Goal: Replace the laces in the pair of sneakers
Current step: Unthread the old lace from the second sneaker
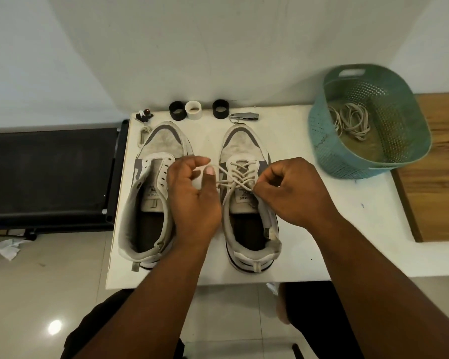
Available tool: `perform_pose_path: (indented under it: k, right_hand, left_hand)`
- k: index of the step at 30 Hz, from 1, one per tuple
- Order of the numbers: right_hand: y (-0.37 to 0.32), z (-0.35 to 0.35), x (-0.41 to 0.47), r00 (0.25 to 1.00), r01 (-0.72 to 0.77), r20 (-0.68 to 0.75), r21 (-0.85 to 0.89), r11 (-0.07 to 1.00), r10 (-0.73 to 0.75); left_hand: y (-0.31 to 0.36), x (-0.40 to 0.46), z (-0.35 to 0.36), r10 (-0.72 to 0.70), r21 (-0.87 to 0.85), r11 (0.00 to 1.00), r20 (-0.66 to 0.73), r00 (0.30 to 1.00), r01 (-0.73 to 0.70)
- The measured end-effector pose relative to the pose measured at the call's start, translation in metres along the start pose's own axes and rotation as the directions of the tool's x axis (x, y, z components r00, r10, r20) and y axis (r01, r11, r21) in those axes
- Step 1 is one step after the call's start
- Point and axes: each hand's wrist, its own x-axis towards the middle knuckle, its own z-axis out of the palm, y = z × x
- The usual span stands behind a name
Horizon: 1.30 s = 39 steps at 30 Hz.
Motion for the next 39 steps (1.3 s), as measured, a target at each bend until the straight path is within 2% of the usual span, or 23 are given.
perform_pose_path:
  k: [2,4,6,9,10,11,12,13,14,16,18,20,21,24,27,28,30,32,33,34,36,38,39]
  right_hand:
    - [0.0,0.001,0.001,1.0,0.001,0.001,0.007,1.0,-0.001]
    - [-0.001,0.0,0.001,1.0,0.008,-0.002,0.017,1.0,-0.008]
    - [0.0,-0.001,0.0,1.0,0.019,-0.004,0.018,1.0,-0.019]
    - [0.001,-0.002,0.0,1.0,0.016,-0.011,0.011,1.0,-0.015]
    - [0.001,-0.002,0.001,1.0,0.012,-0.012,0.012,1.0,-0.012]
    - [0.001,-0.003,0.001,1.0,0.004,-0.011,0.017,1.0,-0.004]
    - [0.002,-0.003,0.002,1.0,-0.003,-0.011,0.024,1.0,0.004]
    - [0.002,-0.004,0.001,1.0,-0.002,-0.013,0.021,1.0,0.002]
    - [0.002,-0.002,0.001,1.0,0.01,-0.02,0.01,1.0,-0.01]
    - [0.001,0.003,0.0,0.997,0.055,-0.044,-0.007,0.998,-0.056]
    - [-0.002,0.009,-0.003,0.985,0.162,-0.045,-0.054,0.985,-0.164]
    - [-0.002,0.014,-0.005,0.962,0.272,0.022,-0.122,0.954,-0.271]
    - [-0.002,0.016,-0.005,0.954,0.299,0.038,-0.148,0.943,-0.297]
    - [0.001,0.021,-0.004,0.946,0.313,-0.006,-0.249,0.916,-0.325]
    - [-0.001,0.022,-0.003,0.941,0.296,-0.081,-0.281,0.913,-0.33]
    - [-0.001,0.02,-0.003,0.944,0.242,-0.175,-0.216,0.946,-0.281]
    - [-0.002,0.013,0.002,0.94,0.025,-0.339,0.138,0.99,0.024]
    - [0.0,0.01,0.007,0.905,-0.183,-0.256,0.483,0.856,0.338]
    - [0.002,0.01,0.007,0.906,-0.211,-0.224,0.495,0.843,0.358]
    - [0.0,0.01,0.005,0.93,-0.179,-0.221,0.423,0.888,0.293]
    - [-0.006,0.013,-0.005,0.977,0.023,-0.211,0.17,0.985,0.014]
    - [-0.014,0.02,-0.011,0.965,0.214,-0.136,-0.091,0.973,-0.225]
    - [-0.016,0.023,-0.011,0.959,0.239,-0.104,-0.201,0.95,-0.264]
  left_hand:
    - [0.006,-0.006,-0.002,0.222,0.092,0.967,0.154,0.963,-0.238]
    - [0.004,-0.009,-0.001,0.311,0.209,0.9,0.305,0.9,-0.382]
    - [-0.003,-0.008,0.002,0.303,0.269,0.881,0.315,0.9,-0.39]
    - [-0.005,-0.004,0.0,0.325,0.221,0.899,0.245,0.914,-0.379]
    - [-0.003,-0.003,0.0,0.274,0.143,0.941,0.211,0.938,-0.307]
    - [0.001,-0.001,-0.001,0.146,0.021,0.988,0.161,0.976,-0.152]
    - [0.004,0.002,-0.001,-0.027,-0.142,0.989,0.107,0.994,0.042]
    - [0.003,0.006,-0.002,-0.197,-0.279,0.937,0.081,0.977,0.212]
    - [0.002,0.009,-0.001,-0.3,-0.341,0.889,0.073,0.951,0.306]
    - [0.001,0.01,0.001,-0.344,-0.315,0.882,0.078,0.936,0.351]
    - [0.003,0.005,0.001,-0.23,-0.162,0.958,0.045,0.972,0.235]
    - [0.003,-0.001,-0.001,0.02,0.02,1.0,0.041,0.999,-0.021]
    - [0.003,-0.004,-0.002,0.122,0.073,0.989,0.099,0.988,-0.129]
    - [0.003,-0.009,-0.003,0.173,0.065,0.978,0.278,0.945,-0.199]
    - [-0.001,-0.009,-0.005,0.204,0.103,0.967,0.226,0.953,-0.232]
    - [-0.001,-0.008,-0.005,0.21,0.097,0.968,0.191,0.959,-0.231]
    - [-0.002,-0.008,-0.006,0.213,0.081,0.971,0.15,0.965,-0.227]
    - [-0.003,-0.009,-0.005,0.225,0.079,0.968,0.137,0.965,-0.238]
    - [-0.004,-0.009,-0.004,0.23,0.077,0.967,0.131,0.964,-0.242]
    - [-0.003,-0.01,-0.004,0.234,0.072,0.967,0.125,0.964,-0.244]
    - [-0.002,-0.01,-0.004,0.243,0.063,0.966,0.117,0.963,-0.252]
    - [-0.002,-0.009,-0.004,0.256,0.068,0.962,0.112,0.96,-0.264]
    - [-0.002,-0.009,-0.004,0.257,0.066,0.962,0.108,0.96,-0.265]
